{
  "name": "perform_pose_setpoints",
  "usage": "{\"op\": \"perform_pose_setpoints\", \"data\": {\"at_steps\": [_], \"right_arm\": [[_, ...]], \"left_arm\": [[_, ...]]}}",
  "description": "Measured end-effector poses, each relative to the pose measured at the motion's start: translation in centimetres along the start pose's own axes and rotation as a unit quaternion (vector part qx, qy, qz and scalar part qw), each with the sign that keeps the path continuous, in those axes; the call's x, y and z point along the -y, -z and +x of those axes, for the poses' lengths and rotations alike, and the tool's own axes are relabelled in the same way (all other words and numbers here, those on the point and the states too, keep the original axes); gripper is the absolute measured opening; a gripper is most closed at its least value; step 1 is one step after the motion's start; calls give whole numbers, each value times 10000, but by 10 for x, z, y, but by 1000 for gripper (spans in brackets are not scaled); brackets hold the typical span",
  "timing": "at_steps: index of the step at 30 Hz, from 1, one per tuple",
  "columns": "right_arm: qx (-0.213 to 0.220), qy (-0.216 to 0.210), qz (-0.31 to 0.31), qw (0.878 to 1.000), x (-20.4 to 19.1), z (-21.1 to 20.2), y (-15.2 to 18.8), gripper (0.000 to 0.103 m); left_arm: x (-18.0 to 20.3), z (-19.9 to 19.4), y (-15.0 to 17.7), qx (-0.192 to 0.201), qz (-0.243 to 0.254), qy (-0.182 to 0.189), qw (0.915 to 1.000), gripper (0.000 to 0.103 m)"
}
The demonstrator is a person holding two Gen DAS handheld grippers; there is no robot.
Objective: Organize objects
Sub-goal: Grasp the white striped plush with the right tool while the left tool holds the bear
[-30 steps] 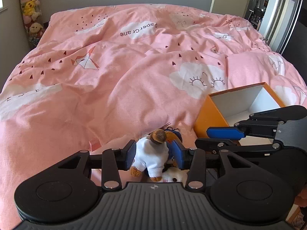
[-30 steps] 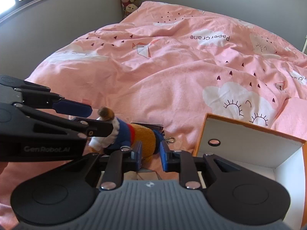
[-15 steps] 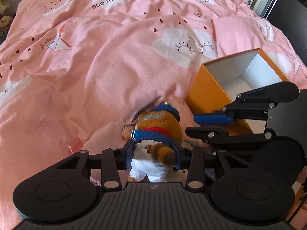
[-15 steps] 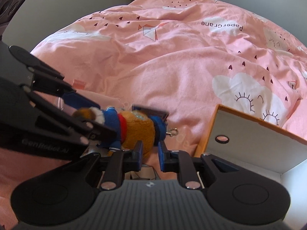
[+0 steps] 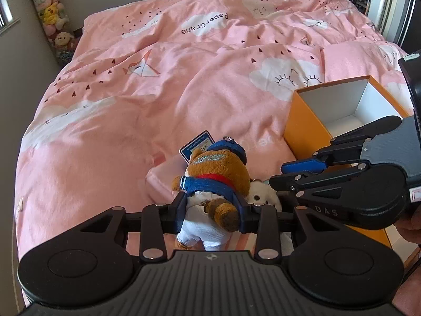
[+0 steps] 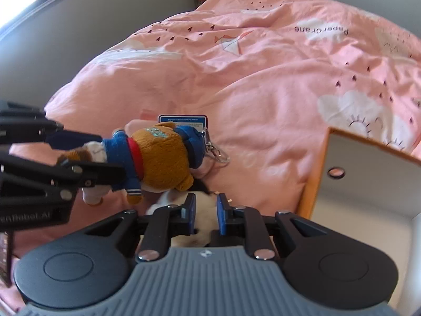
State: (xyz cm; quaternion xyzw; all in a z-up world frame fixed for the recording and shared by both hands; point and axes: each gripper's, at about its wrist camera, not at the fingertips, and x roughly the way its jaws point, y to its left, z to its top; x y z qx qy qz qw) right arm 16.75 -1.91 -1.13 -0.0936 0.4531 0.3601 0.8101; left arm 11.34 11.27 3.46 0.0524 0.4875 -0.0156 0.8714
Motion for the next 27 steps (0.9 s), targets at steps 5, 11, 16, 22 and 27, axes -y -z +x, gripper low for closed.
{"op": "perform_pose_setpoints", "data": {"at_steps": [5,11,16,22,27], "right_arm": [[-211,-169,382,9989,-6,12,11,19],[-189,-31,524,9984,-9,13,19,19],[-256,-88,830,9962,-5,13,19,22],[-426,-157,1083,9931,-5,21,24,27],[-517,-256,1447,9878,-6,25,25,46]], "left_arm": [[-7,16,24,-492,-526,252,9971,44],[-26,6,21,-309,-578,730,9952,68],[-33,20,6,-425,-346,929,9942,73],[-33,46,11,-432,-344,1232,9908,62],[-37,35,13,-327,-479,990,9934,52]]}}
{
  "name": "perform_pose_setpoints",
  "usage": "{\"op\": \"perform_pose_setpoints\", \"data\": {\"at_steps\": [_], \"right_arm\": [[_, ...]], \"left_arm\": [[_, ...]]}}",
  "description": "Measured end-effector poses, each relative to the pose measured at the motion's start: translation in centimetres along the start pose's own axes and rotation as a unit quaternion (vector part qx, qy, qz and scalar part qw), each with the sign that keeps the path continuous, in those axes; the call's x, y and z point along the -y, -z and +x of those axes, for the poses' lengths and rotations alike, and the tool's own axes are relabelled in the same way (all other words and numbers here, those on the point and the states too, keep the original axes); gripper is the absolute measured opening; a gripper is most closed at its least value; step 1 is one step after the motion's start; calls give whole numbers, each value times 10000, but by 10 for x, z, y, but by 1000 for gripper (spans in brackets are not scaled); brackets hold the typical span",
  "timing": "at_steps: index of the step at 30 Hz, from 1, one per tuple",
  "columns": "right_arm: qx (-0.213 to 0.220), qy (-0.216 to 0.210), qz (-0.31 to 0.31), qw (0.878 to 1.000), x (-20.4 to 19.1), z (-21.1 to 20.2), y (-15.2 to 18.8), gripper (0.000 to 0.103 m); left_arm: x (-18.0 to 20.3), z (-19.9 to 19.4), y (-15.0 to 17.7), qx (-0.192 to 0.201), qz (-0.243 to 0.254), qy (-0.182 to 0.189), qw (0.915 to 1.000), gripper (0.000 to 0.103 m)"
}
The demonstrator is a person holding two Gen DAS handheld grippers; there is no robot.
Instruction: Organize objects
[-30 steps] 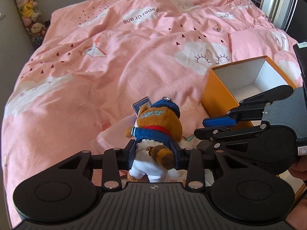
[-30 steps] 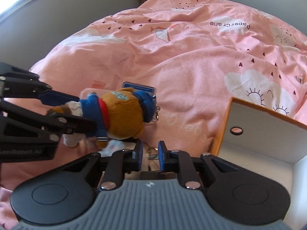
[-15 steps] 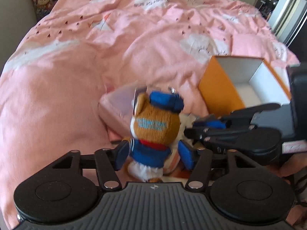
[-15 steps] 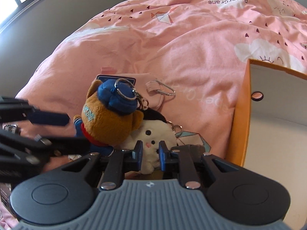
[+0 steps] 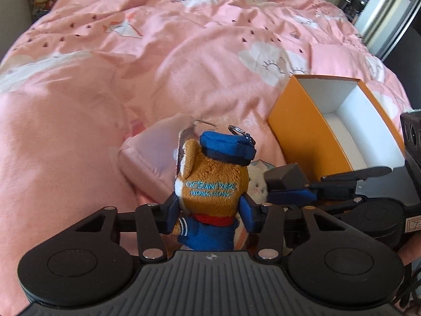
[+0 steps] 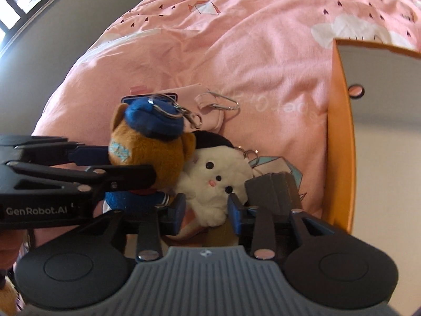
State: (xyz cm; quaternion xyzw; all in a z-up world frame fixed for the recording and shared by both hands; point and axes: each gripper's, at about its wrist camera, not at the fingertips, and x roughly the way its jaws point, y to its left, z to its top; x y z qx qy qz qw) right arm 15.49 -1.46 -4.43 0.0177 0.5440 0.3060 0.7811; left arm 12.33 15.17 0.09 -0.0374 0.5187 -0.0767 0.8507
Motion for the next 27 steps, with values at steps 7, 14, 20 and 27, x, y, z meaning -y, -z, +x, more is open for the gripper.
{"op": "perform_pose_setpoints", "data": {"at_steps": [7,14,20,27], "right_arm": [[24,132,480,9988,-8,19,-3,74],[116,696,350,9969,-17,39,-10,81],[126,919,62,9957,-17,43,-11,76],[160,519,-73,9985,-12,27,-7,68]], "left_arm": [[-8,-18,2,177,82,-448,9988,52],[-17,-18,4,238,-90,-314,9992,52],[-17,-15,3,168,-114,-262,9995,52],[-10,-28,-8,-82,50,-86,9999,52]]}}
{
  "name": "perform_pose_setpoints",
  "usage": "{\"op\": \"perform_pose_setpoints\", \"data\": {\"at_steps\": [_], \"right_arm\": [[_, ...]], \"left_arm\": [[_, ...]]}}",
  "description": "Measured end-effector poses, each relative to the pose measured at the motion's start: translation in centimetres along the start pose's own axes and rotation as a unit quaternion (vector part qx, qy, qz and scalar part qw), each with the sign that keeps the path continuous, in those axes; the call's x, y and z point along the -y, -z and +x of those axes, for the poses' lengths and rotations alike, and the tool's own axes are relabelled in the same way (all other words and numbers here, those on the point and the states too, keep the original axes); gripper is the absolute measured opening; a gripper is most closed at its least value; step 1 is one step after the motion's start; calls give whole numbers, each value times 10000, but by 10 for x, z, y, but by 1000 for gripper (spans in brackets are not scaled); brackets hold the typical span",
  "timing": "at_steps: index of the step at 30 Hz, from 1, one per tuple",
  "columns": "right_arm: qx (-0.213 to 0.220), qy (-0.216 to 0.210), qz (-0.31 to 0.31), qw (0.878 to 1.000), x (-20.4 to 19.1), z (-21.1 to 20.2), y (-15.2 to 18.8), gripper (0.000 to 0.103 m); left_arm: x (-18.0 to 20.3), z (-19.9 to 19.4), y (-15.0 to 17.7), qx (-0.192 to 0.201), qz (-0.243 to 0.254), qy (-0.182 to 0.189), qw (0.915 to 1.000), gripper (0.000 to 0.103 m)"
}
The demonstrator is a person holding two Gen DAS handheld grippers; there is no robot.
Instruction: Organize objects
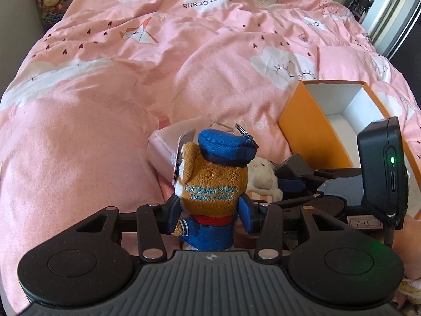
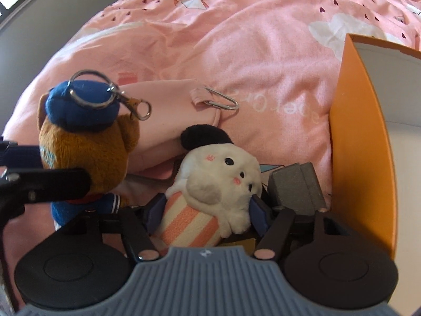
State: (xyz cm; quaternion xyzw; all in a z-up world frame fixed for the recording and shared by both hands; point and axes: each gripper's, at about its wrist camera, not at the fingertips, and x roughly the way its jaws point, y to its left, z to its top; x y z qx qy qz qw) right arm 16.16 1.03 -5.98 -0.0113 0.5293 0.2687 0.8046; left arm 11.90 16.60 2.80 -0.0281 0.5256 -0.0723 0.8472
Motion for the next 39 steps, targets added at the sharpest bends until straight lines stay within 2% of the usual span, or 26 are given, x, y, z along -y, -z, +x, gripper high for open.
{"op": "perform_pose_setpoints", "data": {"at_steps": [3,10,15,19,22,25,29,35,39], "right_arm": [[188,-317,-173,9992,-6,-22,7,67],[917,-705,-858,9896,-15,-90,1,67],[1335,-989,-777,9830,14,-143,-14,67],[1534,-1050,-508,9813,49,-176,-23,68],[1604,-789,-433,9829,72,-188,-25,68],[1617,-554,-399,9845,97,-188,-21,68],[1483,-384,-254,9879,133,-175,-13,68],[1201,-119,-305,9922,174,-145,-11,66],[958,68,-493,9942,187,-126,-17,66]], "left_arm": [[6,-18,-5,97,-7,85,9999,52],[23,-67,-22,468,57,119,9988,52],[41,-91,-45,707,60,300,9970,52],[68,-90,-64,695,216,549,9958,52],[93,-76,-77,521,346,802,9948,52],[118,-52,-88,356,523,850,9944,52],[142,-12,-95,73,490,964,9941,52],[162,50,-100,-432,275,855,9950,52],[171,74,-109,-655,111,581,9961,52]]}}
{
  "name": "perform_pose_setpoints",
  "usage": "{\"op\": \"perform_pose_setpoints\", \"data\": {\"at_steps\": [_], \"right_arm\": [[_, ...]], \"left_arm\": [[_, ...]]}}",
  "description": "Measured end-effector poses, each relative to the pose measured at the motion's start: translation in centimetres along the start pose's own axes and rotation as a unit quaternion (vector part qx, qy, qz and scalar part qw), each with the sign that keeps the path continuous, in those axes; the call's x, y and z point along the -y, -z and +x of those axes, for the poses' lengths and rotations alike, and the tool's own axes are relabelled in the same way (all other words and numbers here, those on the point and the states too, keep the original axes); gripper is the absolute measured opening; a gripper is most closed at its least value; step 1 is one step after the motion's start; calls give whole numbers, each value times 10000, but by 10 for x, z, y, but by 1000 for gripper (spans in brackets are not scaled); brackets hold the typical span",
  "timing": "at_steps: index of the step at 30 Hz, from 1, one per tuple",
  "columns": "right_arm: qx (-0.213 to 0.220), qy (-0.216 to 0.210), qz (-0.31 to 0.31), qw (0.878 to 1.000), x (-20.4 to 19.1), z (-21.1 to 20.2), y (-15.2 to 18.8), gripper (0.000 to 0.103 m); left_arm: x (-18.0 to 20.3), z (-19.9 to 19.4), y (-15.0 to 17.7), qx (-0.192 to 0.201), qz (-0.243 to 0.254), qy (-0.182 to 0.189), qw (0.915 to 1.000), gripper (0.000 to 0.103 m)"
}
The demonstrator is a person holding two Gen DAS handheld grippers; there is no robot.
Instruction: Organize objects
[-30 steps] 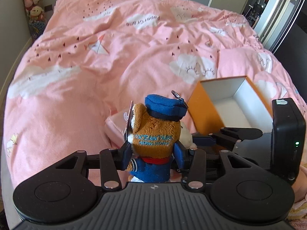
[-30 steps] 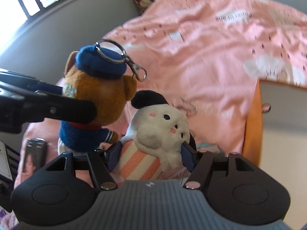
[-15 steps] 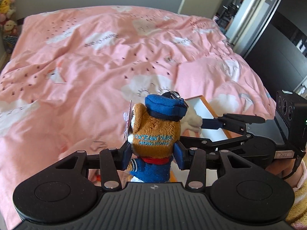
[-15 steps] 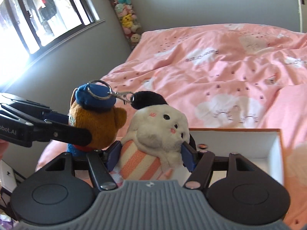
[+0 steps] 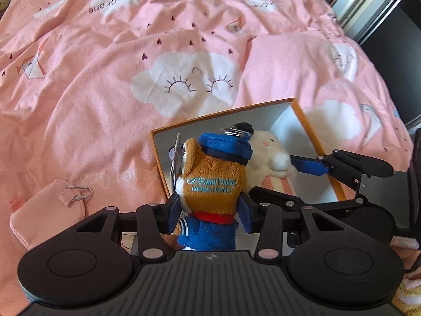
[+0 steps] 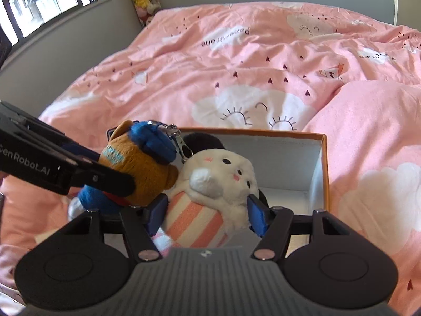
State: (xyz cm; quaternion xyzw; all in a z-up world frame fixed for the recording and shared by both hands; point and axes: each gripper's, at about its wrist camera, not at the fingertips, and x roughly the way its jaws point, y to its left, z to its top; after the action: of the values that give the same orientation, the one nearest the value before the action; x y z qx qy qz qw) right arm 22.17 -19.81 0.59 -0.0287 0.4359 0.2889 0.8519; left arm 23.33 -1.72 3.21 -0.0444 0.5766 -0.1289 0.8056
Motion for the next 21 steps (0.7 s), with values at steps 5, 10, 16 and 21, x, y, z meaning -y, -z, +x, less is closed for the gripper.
{"op": "perform_pose_setpoints", "data": {"at_steps": [5,10,16,21], "right_arm": [[-266,180,-274,9991,6,21,1,65],[-470,392,-105,9981,9,34,3,65],[-461,259,-178,9984,10,40,7,65],[-559,249,-127,9980,10,47,7,65]], "left_arm": [[8,25,-12,-220,-92,-372,9990,52],[24,46,-17,-224,81,-1022,9945,52],[34,71,-20,-288,401,-1392,9890,53],[36,83,-19,-299,470,-1262,9904,51]]}}
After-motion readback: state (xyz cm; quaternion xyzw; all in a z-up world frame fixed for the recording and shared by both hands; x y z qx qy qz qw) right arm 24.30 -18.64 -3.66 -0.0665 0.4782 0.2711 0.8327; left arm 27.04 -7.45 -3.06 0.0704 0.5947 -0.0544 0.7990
